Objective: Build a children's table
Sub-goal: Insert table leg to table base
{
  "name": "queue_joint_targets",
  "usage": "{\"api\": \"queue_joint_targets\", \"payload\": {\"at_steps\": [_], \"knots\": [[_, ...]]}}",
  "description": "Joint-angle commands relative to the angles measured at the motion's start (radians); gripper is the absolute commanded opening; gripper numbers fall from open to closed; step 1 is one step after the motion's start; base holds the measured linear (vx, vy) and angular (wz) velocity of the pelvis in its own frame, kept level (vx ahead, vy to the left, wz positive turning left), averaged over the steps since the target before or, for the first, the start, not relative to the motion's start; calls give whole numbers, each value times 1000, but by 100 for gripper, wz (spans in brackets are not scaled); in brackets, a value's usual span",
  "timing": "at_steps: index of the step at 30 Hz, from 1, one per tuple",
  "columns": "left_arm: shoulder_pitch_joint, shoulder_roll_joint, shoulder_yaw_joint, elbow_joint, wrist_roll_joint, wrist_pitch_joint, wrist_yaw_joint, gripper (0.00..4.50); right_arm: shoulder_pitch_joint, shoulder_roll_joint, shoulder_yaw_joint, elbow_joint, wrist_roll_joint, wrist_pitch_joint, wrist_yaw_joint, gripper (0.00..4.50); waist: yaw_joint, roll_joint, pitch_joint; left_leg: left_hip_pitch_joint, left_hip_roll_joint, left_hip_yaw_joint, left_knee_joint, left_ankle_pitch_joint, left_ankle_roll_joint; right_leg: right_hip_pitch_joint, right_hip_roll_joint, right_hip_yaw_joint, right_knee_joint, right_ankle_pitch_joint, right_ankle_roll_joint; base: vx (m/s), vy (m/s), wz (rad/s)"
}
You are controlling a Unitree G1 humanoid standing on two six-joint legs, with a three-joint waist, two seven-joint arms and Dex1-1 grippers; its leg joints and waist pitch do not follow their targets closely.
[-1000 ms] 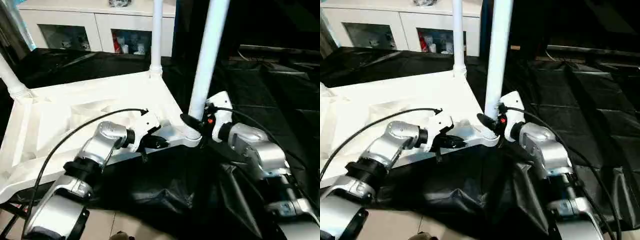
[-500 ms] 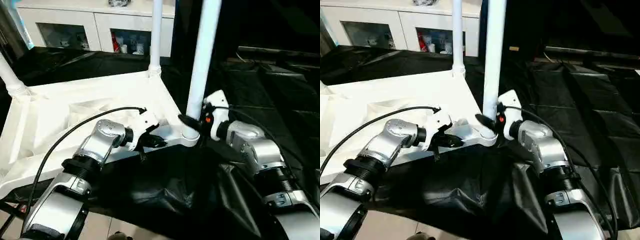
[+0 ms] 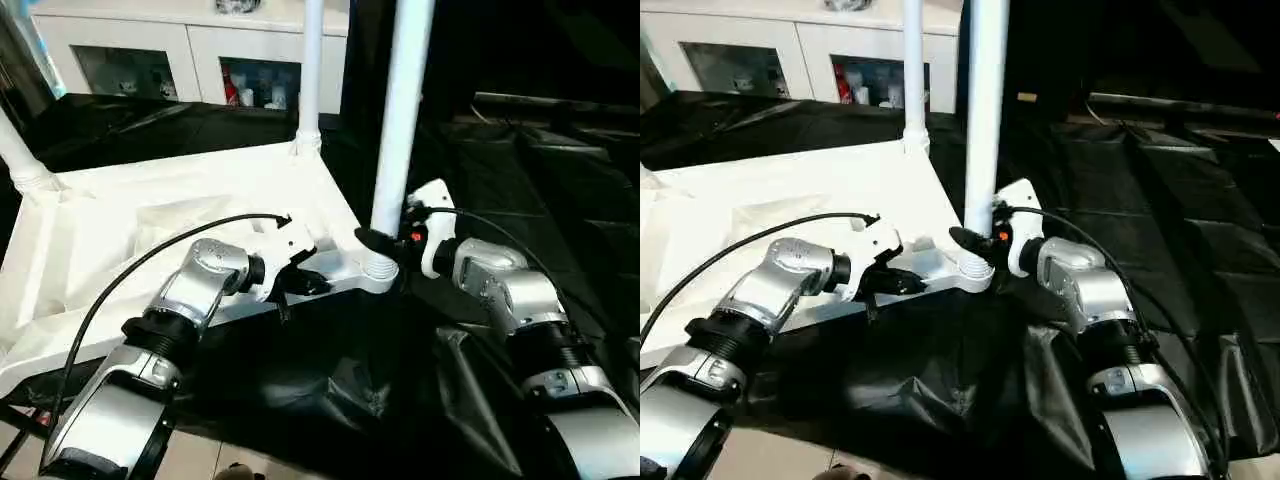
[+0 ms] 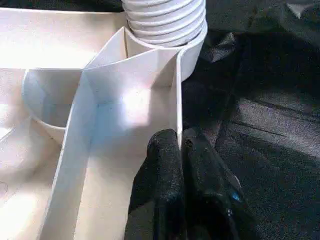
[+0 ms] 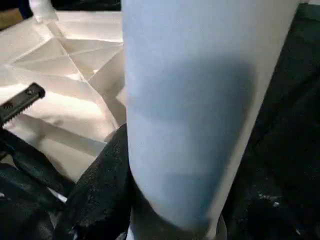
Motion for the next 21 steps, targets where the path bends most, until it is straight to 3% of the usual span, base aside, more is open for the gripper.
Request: {"api": "queue_joint_targets", "payload": {"at_steps": [1,5,6,10,11,16,21], "knots": [[-4,12,0,-8,8,6,-2,0,3,-1,-23,23,12,-8,-8,191,9,-2,-72,10,54,-20,-71,-213,27,54,-97,53,-88,-338,-188,0,0,0],[-1,17,2,-12,5,8,2,0,42,2,-53,42,23,-39,-7,191,12,2,-73,10,55,-21,-72,-215,24,54,-97,53,-87,-323,-190,0,0,0],[-1,18,2,-11,6,7,4,0,53,5,-60,46,24,-49,-4,191,13,10,-73,10,54,-22,-72,-219,24,54,-97,53,-86,-319,-195,0,0,0],[-7,16,6,-2,7,4,15,0,97,13,-80,47,36,-75,-6,190,14,6,-74,11,54,-21,-73,-229,25,55,-98,53,-88,-319,-196,0,0,0],[-10,15,8,2,6,4,19,0,120,21,-92,40,48,-84,-12,190,16,16,-74,11,54,-23,-73,-225,23,55,-97,52,-86,-310,-201,0,0,0],[-20,11,11,16,7,-3,29,0,176,37,-118,23,64,-118,-26,190,16,14,-75,12,55,-23,-76,-246,21,55,-95,52,-88,-300,-206,0,0,0],[-27,5,13,29,8,-11,42,0,229,49,-134,17,71,-174,-27,190,20,20,-72,15,56,-23,-78,-273,16,52,-97,52,-93,-336,-200,0,0,0]]}}
